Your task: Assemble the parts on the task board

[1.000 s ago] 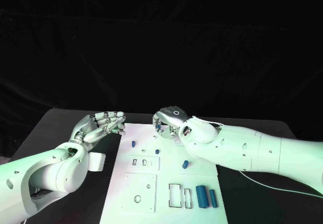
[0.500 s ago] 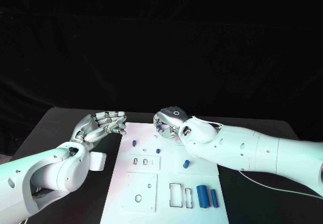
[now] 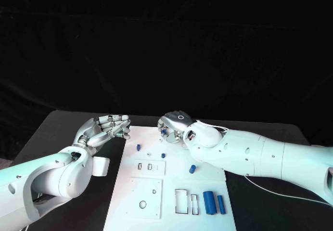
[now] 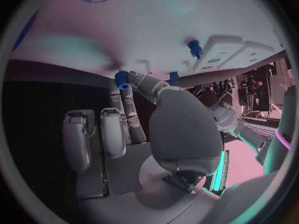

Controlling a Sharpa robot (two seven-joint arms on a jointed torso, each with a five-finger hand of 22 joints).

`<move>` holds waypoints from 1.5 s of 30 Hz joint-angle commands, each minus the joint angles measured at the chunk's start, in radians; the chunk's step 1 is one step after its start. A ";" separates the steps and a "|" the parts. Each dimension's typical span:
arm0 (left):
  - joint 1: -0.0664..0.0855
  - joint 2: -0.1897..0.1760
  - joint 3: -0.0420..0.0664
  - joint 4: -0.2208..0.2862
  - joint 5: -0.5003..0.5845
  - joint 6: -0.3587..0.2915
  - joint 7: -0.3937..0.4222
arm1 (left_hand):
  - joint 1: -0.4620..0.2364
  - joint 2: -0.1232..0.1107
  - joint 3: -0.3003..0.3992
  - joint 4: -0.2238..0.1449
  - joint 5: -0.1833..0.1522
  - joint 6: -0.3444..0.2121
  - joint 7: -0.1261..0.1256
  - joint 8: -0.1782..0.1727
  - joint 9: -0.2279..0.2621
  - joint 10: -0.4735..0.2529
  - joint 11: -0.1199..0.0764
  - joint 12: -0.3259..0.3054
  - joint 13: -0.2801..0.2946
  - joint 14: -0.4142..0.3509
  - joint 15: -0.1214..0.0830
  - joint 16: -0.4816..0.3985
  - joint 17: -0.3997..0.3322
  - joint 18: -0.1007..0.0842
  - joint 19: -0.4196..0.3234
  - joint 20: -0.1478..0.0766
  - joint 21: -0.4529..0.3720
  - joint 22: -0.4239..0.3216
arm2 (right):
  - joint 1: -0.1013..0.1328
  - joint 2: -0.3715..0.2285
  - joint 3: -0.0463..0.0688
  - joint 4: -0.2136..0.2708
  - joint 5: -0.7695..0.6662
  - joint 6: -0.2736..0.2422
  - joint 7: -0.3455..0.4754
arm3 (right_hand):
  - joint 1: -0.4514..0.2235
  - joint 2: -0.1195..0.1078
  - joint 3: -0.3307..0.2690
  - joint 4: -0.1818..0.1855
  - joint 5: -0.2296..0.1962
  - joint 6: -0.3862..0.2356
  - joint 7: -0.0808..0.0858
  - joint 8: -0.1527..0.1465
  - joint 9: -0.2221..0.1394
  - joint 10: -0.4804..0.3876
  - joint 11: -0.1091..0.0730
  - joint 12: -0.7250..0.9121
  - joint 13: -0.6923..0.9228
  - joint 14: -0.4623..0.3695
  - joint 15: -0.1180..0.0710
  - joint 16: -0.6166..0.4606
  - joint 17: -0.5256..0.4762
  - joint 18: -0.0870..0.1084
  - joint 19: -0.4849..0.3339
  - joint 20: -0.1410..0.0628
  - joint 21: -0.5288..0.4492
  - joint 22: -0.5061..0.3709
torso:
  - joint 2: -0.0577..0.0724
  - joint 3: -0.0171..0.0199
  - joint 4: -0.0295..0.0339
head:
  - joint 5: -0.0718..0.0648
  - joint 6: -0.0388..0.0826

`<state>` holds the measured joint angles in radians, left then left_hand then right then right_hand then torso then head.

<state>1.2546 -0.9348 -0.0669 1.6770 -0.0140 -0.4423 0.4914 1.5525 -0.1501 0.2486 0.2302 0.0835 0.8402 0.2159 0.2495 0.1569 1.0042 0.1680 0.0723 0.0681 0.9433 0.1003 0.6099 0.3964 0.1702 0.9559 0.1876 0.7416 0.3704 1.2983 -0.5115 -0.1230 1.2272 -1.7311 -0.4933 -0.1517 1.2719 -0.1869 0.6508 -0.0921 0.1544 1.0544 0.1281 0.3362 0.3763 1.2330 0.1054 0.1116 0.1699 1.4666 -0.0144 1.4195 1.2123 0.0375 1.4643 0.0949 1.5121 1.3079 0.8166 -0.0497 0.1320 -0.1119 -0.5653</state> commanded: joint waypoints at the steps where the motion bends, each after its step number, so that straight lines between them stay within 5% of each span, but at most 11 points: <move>1: 0.002 0.002 0.001 0.003 -0.005 0.010 0.004 | 0.001 -0.005 0.007 -0.002 -0.006 -0.008 0.009 -0.005 -0.002 -0.008 0.001 -0.006 -0.002 -0.006 0.002 0.005 0.002 0.012 -0.005 -0.001 0.004 0.001 | -0.002 0.007 -0.001 -0.009 -0.007 0.021 0.006 | 0.027 0.026 -0.002 -0.003 -0.002 -0.010 0.001 0.000 0.001 0.049 -0.050 -0.002 0.048 0.042 -0.005 0.004 -0.002 -0.012 0.035 -0.006 0.002 0.154 | 0.001 -0.0006 0.0010 | 0.001 0.000; 13: 0.003 0.002 0.001 0.003 -0.005 0.011 0.003 | 0.001 -0.005 0.007 -0.002 -0.006 -0.008 0.009 -0.005 -0.002 -0.008 0.001 -0.006 -0.002 -0.006 0.002 0.005 0.002 0.012 -0.005 -0.001 0.004 0.001 | -0.004 0.025 -0.001 -0.038 -0.006 0.022 0.013 | 0.008 0.019 0.007 0.003 -0.014 -0.053 0.018 -0.024 0.008 -0.004 -0.031 -0.038 0.045 0.037 0.011 -0.001 -0.019 -0.006 0.016 0.005 -0.012 0.129 | 0.002 -0.0004 0.0007 | 0.002 0.002; 18: 0.003 0.002 0.001 0.003 -0.005 0.011 0.002 | 0.001 -0.005 0.007 -0.002 -0.006 -0.008 0.009 -0.005 -0.002 -0.008 0.001 -0.006 -0.002 -0.006 0.002 0.005 0.002 0.012 -0.005 -0.001 0.004 0.001 | -0.004 0.025 -0.001 -0.041 -0.003 0.027 0.019 | -0.018 -0.009 0.022 0.013 -0.020 -0.102 0.043 -0.056 0.003 -0.098 -0.002 -0.051 0.017 0.024 0.036 -0.023 -0.068 0.009 -0.031 0.025 -0.051 0.064 | 0.003 -0.0005 0.0007 | 0.001 0.004; 20: 0.003 0.001 0.001 0.003 -0.005 0.011 0.001 | 0.002 -0.005 0.007 -0.004 -0.006 -0.009 0.009 -0.006 -0.002 -0.010 0.002 -0.007 -0.002 -0.007 0.003 0.007 0.002 0.012 -0.006 0.000 0.006 0.002 | -0.004 0.019 -0.001 -0.034 -0.003 0.018 0.020 | -0.038 -0.037 0.010 0.021 -0.006 -0.146 0.052 -0.087 -0.003 -0.175 0.015 -0.050 -0.008 0.009 0.049 -0.048 -0.117 0.026 -0.079 0.041 -0.095 -0.006 | 0.003 -0.0005 0.0008 | 0.002 0.005; 29: 0.003 -0.002 0.001 0.000 -0.005 0.012 -0.002 | 0.001 -0.005 0.008 -0.005 -0.007 -0.012 0.010 -0.007 -0.002 -0.014 0.002 -0.007 -0.002 -0.010 0.003 0.008 0.003 0.012 -0.008 0.000 0.009 0.003 | -0.002 -0.047 0.001 0.049 0.024 -0.040 0.033 | -0.043 -0.052 -0.056 0.036 0.005 -0.169 0.053 -0.114 -0.001 -0.210 0.017 -0.046 -0.026 0.008 0.052 -0.051 -0.129 0.032 -0.087 0.048 -0.115 -0.028 | 0.004 0.0018 -0.0022 | 0.006 0.011; 38: 0.003 -0.004 0.001 -0.005 -0.005 0.014 -0.004 | 0.001 -0.005 0.008 -0.006 -0.007 -0.014 0.010 -0.007 -0.003 -0.017 0.003 -0.008 -0.002 -0.011 0.004 0.009 0.003 0.012 -0.009 0.000 0.010 0.004 | 0.006 -0.134 0.016 0.139 0.078 -0.062 0.046 | -0.037 -0.047 -0.127 0.057 0.017 -0.160 0.049 -0.123 0.003 -0.204 0.015 -0.044 -0.031 0.006 0.050 -0.054 -0.141 0.033 -0.088 0.046 -0.125 -0.036 | 0.000 0.0055 -0.0078 | 0.004 0.018; 42: 0.003 -0.005 0.001 -0.007 -0.005 0.016 -0.006 | 0.002 -0.005 0.008 -0.006 -0.007 -0.015 0.010 -0.008 -0.003 -0.019 0.003 -0.008 -0.002 -0.012 0.004 0.009 0.003 0.012 -0.010 0.001 0.012 0.004 | 0.011 -0.195 0.025 0.184 0.157 -0.063 0.070 | -0.028 -0.039 -0.146 0.066 0.026 -0.153 0.051 -0.127 0.004 -0.176 0.012 -0.033 -0.029 0.007 0.048 -0.052 -0.140 0.033 -0.085 0.044 -0.126 -0.034 | -0.003 0.0068 -0.0115 | -0.001 0.018; 45: 0.003 -0.007 0.001 -0.009 -0.005 0.020 -0.008 | 0.002 -0.005 0.008 -0.007 -0.007 -0.015 0.010 -0.008 -0.003 -0.019 0.003 -0.008 -0.002 -0.012 0.004 0.010 0.003 0.012 -0.010 0.001 0.012 0.005 | 0.017 -0.256 0.033 0.226 0.262 -0.045 0.091 | -0.020 -0.030 -0.128 0.072 0.046 -0.144 0.052 -0.132 0.006 -0.064 -0.002 0.016 -0.009 0.021 0.039 -0.027 -0.090 0.021 -0.049 0.039 -0.093 0.020 | -0.005 0.0093 -0.0163 | -0.006 0.019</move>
<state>1.2558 -0.9424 -0.0671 1.6679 -0.0144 -0.4412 0.4819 1.5525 -0.1501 0.2527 0.2261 0.0836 0.8293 0.2123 0.2454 0.1553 0.9936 0.1715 0.0688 0.0672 0.9398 0.1038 0.6139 0.3990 0.1701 0.9524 0.1912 0.7516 0.3742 1.3137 -0.7568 -0.0909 1.4400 -1.5936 -0.5410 -0.0994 1.2406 -0.2179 0.5136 -0.0208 0.1945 0.9055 0.1809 0.2098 0.3809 1.1328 0.1101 0.1117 0.1536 1.4650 0.0302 1.3838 1.1064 0.0540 1.4022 0.1344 1.4066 1.3014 0.8145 -0.0428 0.1208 -0.1145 -0.5469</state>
